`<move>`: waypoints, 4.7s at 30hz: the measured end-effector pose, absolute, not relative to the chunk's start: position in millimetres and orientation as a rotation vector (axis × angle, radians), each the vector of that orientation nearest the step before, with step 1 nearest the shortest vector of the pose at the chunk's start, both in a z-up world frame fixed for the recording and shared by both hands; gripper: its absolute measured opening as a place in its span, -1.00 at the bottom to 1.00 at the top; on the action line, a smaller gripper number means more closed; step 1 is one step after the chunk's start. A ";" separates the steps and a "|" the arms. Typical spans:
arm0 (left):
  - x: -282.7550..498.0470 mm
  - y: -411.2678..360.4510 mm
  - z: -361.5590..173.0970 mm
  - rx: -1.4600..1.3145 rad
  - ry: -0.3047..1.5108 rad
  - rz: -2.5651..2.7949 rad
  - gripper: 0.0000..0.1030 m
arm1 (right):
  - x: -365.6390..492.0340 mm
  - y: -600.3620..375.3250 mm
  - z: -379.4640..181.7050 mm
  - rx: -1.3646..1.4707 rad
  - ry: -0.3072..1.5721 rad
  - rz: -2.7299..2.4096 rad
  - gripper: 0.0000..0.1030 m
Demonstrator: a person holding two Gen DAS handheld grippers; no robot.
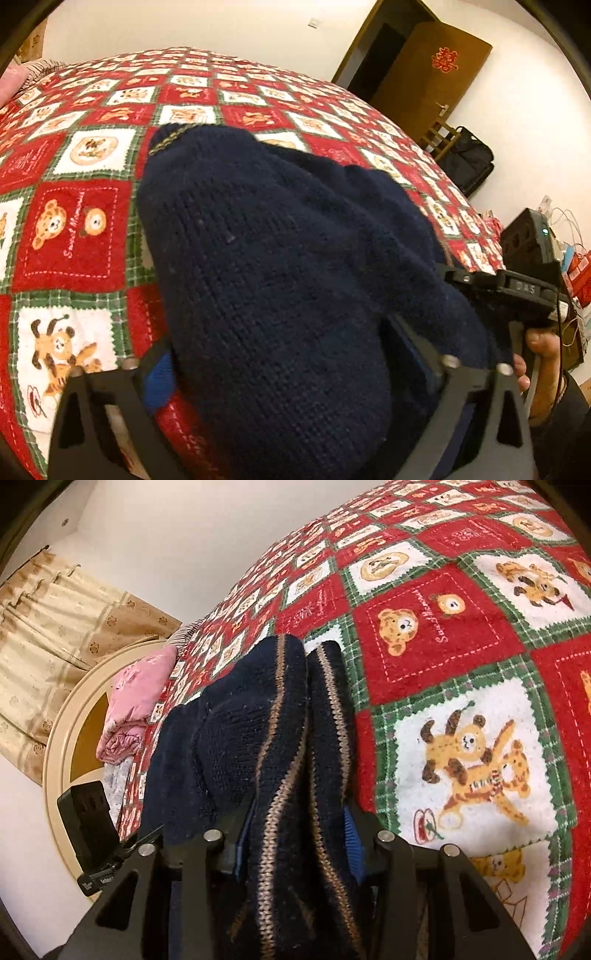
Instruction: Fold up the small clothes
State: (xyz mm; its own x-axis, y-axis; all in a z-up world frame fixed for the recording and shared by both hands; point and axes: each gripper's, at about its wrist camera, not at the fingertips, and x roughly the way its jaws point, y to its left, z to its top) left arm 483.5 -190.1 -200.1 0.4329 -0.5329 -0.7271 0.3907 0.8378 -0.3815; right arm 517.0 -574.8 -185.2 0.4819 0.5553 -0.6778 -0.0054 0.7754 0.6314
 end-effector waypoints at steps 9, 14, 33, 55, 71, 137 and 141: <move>469.1 -190.5 -184.8 -0.124 0.898 -0.564 -0.04 | 514.1 -557.8 -176.5 0.545 0.996 0.316 -0.36; 457.1 -195.0 -170.5 -0.068 0.860 -0.512 -0.19 | 503.3 -541.6 -154.0 0.486 0.947 0.264 -0.41; 394.0 -184.3 -120.4 -0.004 0.778 -0.507 -0.24 | 445.9 -521.8 -110.7 0.554 0.856 0.343 -0.43; 318.1 -111.4 -86.7 -0.072 0.748 -0.448 -0.26 | 376.1 -445.9 -72.2 0.547 0.835 0.470 -0.43; 262.9 -2.5 -73.3 -0.142 0.696 -0.297 -0.26 | 350.7 -311.5 -50.1 0.458 0.859 0.650 -0.44; 244.5 237.0 -188.1 -0.335 0.784 0.098 0.57 | 425.7 -21.5 -164.3 0.168 1.143 0.770 -0.42; 242.6 239.3 -190.9 -0.359 0.777 0.112 0.65 | 422.8 -17.4 -167.5 0.106 1.139 0.742 -0.36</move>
State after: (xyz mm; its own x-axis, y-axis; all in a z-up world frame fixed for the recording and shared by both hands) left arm 242.6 239.3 -190.9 0.7108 -0.0323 -0.7027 -0.2299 0.9334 -0.2755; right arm 422.8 -17.4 -167.5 0.2104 0.5844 -0.7837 -0.4811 0.7598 0.4373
